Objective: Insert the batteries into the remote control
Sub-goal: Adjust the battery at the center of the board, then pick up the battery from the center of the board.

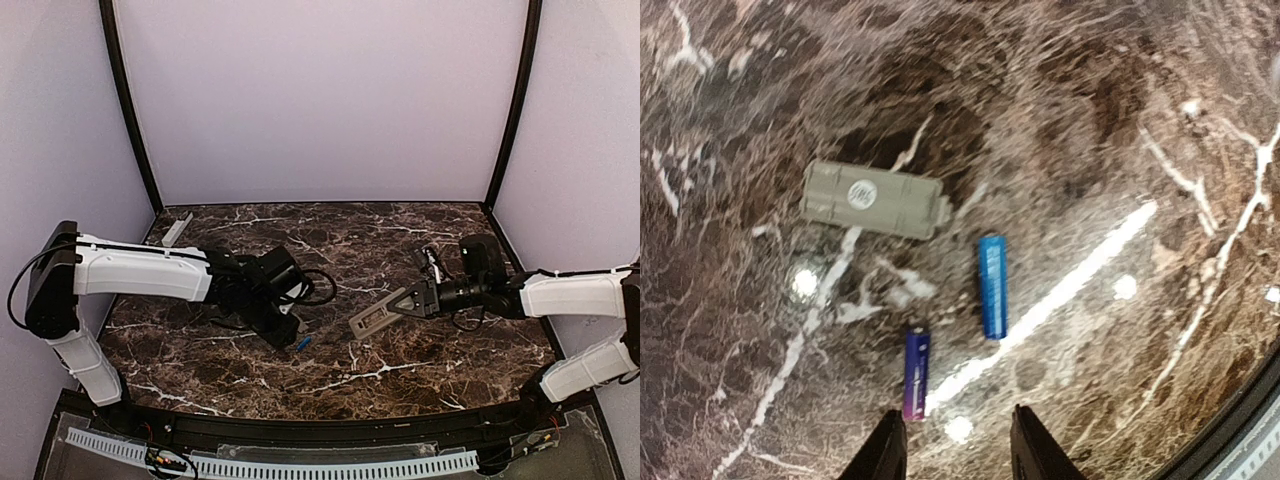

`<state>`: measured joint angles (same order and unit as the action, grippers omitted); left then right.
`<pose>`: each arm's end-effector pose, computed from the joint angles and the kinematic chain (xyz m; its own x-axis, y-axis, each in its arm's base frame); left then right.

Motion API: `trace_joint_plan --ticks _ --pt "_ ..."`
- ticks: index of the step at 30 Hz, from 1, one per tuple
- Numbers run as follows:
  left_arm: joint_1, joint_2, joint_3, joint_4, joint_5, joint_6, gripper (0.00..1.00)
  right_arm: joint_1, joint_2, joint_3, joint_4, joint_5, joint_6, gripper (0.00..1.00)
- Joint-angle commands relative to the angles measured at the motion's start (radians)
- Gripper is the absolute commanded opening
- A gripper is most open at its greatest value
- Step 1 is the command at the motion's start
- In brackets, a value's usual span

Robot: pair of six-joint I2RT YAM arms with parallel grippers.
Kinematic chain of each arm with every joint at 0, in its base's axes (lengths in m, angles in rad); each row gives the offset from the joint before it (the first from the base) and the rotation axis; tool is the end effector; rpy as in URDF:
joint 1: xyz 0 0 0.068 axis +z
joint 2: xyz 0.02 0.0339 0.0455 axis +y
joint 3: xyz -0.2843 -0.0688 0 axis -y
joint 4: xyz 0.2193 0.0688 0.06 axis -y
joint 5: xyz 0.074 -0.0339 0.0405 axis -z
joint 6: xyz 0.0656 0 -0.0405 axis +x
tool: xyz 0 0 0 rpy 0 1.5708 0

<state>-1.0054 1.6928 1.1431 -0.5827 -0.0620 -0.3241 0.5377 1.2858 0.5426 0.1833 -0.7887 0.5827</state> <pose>0.1814 -0.2783 0.2060 -0.7237 0.5474 -0.4203 0.6310 0.7714 -0.0820 0.1857 0.1649 0.2183 -0.8636 -0.0634 -0.5001 -0.4815 0.3980 0.7809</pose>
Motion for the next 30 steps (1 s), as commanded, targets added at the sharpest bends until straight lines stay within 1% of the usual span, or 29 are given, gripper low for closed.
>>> trace_joint_plan --ticks 1,13,20,30 --pt "-0.03 0.028 0.061 -0.006 0.027 0.045 0.34 -0.025 0.0 -0.022 0.019 -0.002 0.018 0.0" --pt "-0.032 0.16 0.145 0.007 0.043 0.098 0.28 -0.047 0.032 -0.043 0.023 -0.041 0.027 0.0" --pt "-0.032 0.212 0.178 0.002 0.022 0.106 0.25 -0.047 0.057 -0.047 0.028 -0.05 0.027 0.0" --pt "-0.032 0.248 0.194 -0.046 -0.025 0.088 0.24 -0.047 0.082 -0.057 0.057 -0.065 0.034 0.0"
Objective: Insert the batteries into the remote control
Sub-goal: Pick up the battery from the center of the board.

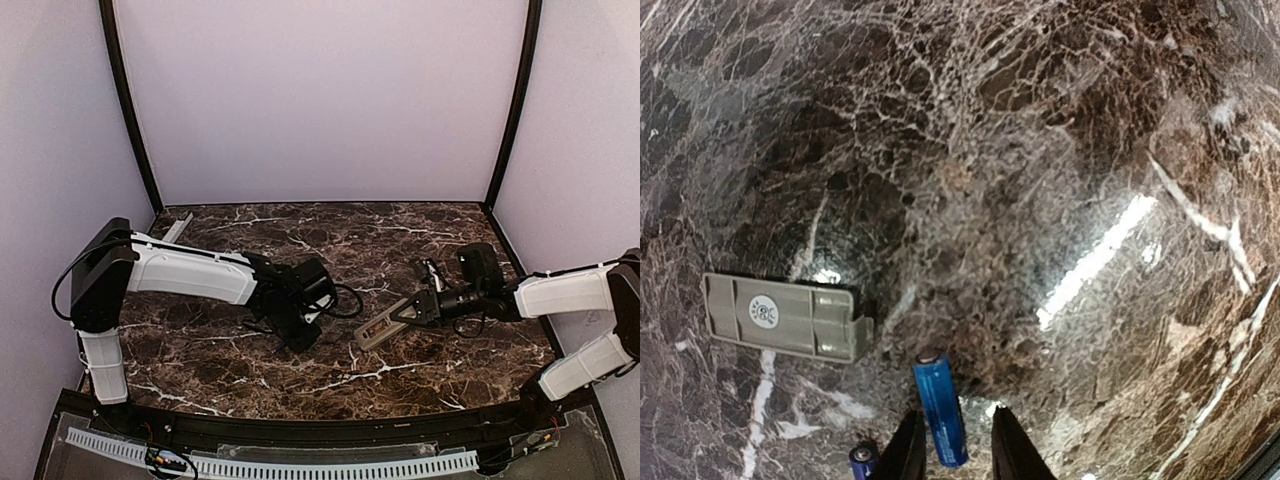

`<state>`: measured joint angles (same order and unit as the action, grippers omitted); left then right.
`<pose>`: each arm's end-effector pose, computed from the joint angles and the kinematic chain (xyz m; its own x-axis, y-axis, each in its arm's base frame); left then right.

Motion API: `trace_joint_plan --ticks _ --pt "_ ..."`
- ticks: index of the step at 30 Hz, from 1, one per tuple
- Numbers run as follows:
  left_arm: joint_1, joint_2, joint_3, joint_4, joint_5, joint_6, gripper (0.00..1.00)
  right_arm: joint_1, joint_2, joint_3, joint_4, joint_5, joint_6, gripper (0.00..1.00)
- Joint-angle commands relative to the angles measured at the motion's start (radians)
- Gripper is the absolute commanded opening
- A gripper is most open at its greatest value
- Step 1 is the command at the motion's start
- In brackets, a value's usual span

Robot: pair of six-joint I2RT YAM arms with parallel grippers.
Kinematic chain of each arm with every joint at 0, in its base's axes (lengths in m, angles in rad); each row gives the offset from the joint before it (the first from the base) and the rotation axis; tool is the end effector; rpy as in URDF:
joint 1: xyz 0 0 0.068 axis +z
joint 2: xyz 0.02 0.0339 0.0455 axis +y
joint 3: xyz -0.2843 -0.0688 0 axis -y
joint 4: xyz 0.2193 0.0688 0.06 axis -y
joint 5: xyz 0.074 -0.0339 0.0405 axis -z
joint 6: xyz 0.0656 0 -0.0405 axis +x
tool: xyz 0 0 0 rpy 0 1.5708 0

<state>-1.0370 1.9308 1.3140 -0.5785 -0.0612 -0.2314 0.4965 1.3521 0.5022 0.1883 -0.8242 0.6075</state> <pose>0.1993 -0.3293 0.1719 -0.6552 0.6587 -0.3700 0.7167 0.6968 -0.0287 0.1896 0.1575 0.1931 -0.9189 -0.0569 -0.3904 -0.3754 0.4308 0.8207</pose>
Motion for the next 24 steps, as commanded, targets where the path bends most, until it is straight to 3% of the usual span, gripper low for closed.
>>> trace_joint_plan --ticks 1,6,15,24 --pt "-0.001 0.011 0.023 -0.053 -0.028 -0.006 0.24 -0.006 0.021 -0.018 0.058 -0.033 0.013 0.0" --pt "0.001 0.02 0.022 -0.064 -0.029 -0.015 0.23 -0.005 0.041 -0.02 0.079 -0.043 0.018 0.0" --pt "0.0 0.0 0.026 -0.054 0.009 -0.002 0.05 -0.006 0.075 -0.034 0.152 -0.078 0.067 0.0" --pt "-0.039 -0.14 0.04 -0.027 0.057 0.05 0.0 -0.006 0.089 -0.126 0.405 -0.114 0.251 0.0"
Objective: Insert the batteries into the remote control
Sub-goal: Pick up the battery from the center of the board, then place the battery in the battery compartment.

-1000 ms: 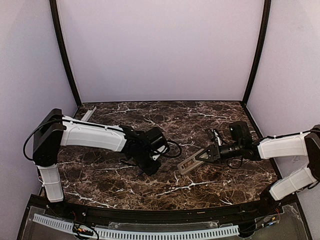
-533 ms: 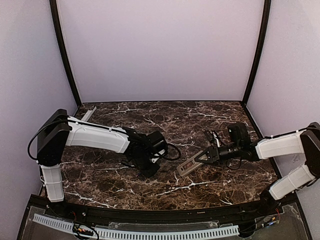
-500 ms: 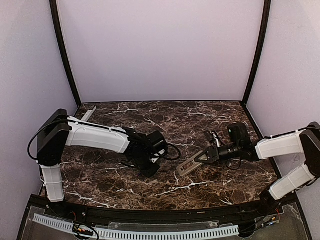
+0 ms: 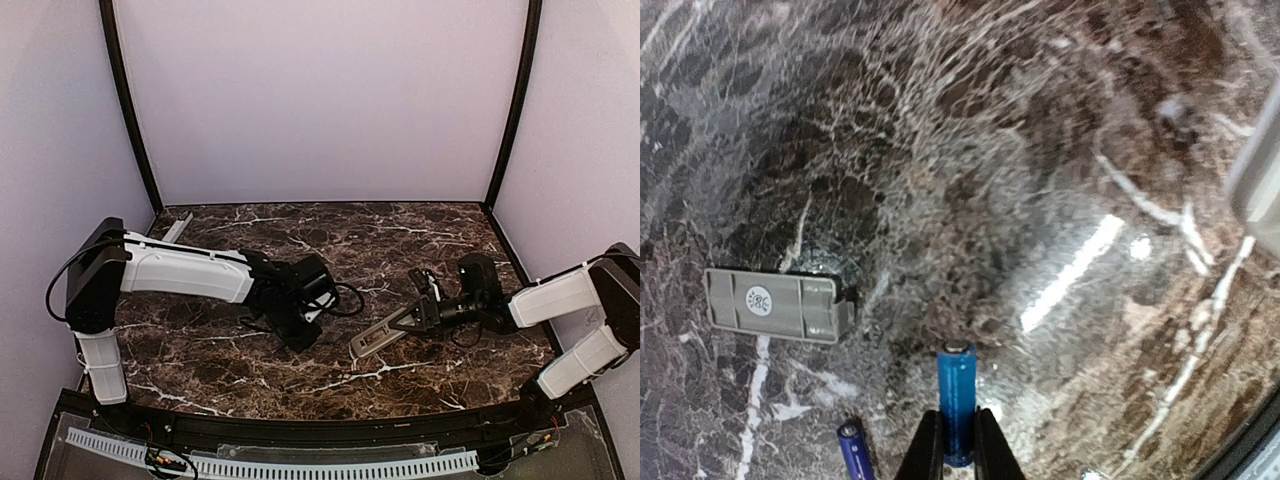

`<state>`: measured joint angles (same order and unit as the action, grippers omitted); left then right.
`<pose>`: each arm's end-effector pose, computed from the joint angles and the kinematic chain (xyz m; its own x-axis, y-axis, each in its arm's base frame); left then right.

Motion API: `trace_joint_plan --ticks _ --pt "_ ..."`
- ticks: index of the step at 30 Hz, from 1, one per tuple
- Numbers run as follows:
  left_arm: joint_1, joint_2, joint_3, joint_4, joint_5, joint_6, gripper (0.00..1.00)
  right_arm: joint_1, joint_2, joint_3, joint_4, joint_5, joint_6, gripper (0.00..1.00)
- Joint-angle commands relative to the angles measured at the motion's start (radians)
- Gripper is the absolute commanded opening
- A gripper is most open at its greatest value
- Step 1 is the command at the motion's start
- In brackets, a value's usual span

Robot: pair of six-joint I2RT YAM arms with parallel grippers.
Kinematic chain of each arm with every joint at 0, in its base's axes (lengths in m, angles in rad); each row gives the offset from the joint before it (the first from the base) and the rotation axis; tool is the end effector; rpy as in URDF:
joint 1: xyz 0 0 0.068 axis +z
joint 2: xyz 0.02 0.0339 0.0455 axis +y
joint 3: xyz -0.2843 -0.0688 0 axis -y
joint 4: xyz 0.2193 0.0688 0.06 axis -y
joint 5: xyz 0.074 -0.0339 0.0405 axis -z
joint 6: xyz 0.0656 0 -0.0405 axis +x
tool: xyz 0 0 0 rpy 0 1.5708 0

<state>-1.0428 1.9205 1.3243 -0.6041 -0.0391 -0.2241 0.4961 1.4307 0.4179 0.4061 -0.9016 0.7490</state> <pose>0.1952 -0.3296 0.1770 -0.6481 0.6705 -0.3611 0.7303 0.6817 -0.0449 0.1879 0.1602 0.1754 -0.9541 -0.0361 -0.2972 -0.2898 0.3597 0.8869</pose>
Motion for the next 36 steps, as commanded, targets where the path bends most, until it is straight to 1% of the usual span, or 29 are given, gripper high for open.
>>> trace_joint_plan --ticks 1,5,9,15,23,36 --pt "-0.044 -0.15 0.036 0.001 0.07 0.05 0.0 -0.004 0.013 -0.051 0.219 -0.041 0.133 0.0" --pt "-0.061 -0.179 0.067 -0.008 0.119 0.058 0.01 0.008 0.026 -0.086 0.343 -0.049 0.216 0.0" --pt "-0.08 -0.172 0.111 -0.025 0.141 0.081 0.02 0.036 0.038 -0.098 0.41 -0.041 0.275 0.0" --pt "-0.097 -0.145 0.177 -0.064 0.147 0.095 0.02 0.079 0.074 -0.112 0.523 -0.02 0.345 0.0" --pt "-0.11 -0.102 0.233 -0.151 0.138 0.14 0.02 0.137 0.169 -0.12 0.701 0.006 0.424 0.0" --pt "-0.136 -0.05 0.277 -0.202 0.138 0.161 0.03 0.175 0.183 -0.102 0.708 0.058 0.44 0.0"
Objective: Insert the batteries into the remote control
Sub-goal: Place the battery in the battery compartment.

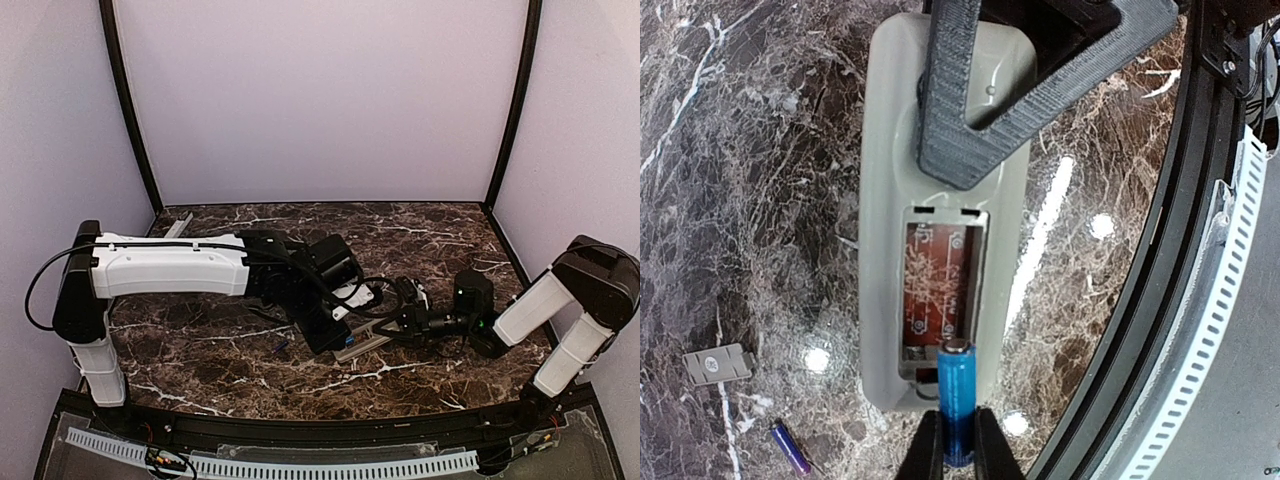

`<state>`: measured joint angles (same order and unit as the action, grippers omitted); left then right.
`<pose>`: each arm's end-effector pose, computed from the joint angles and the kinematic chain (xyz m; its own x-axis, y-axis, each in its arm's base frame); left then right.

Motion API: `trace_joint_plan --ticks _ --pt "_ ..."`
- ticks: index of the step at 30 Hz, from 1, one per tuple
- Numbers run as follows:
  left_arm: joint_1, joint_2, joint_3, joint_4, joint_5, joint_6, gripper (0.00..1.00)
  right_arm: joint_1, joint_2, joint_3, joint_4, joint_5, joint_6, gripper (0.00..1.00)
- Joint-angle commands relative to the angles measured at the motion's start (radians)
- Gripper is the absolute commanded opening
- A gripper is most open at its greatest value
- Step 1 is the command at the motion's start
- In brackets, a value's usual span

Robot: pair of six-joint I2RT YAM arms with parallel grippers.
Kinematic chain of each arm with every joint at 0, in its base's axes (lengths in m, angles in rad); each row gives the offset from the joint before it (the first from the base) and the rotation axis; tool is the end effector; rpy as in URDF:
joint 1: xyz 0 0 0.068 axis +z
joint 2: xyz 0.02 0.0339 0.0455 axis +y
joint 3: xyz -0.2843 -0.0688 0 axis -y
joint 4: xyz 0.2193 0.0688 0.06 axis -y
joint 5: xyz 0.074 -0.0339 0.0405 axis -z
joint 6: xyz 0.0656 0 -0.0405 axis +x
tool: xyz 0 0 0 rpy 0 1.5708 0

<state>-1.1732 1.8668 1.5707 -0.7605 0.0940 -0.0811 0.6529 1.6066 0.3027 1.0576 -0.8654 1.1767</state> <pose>0.1487 -0.3700 0.2575 -0.4118 0.7724 -0.4836 0.9054 0.4068 -0.1213 0.1753 0.1970 0.1735 -0.9796 0.0045 -0.2010 -0.1976 0.1623 0.9668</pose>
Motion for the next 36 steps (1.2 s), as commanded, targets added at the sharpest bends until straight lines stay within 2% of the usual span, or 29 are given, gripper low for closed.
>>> trace_joint_plan --ticks 1,29,36 --pt "-0.007 0.008 0.032 -0.048 0.001 0.02 0.03 0.021 0.009 0.014 0.06 0.023 0.015 0.0" --pt "-0.011 0.095 0.105 -0.112 -0.082 0.021 0.04 0.066 0.062 0.018 0.147 0.037 0.064 0.0" --pt "-0.009 0.109 0.133 -0.118 -0.13 0.015 0.09 0.071 0.067 0.018 0.158 0.038 0.069 0.0"
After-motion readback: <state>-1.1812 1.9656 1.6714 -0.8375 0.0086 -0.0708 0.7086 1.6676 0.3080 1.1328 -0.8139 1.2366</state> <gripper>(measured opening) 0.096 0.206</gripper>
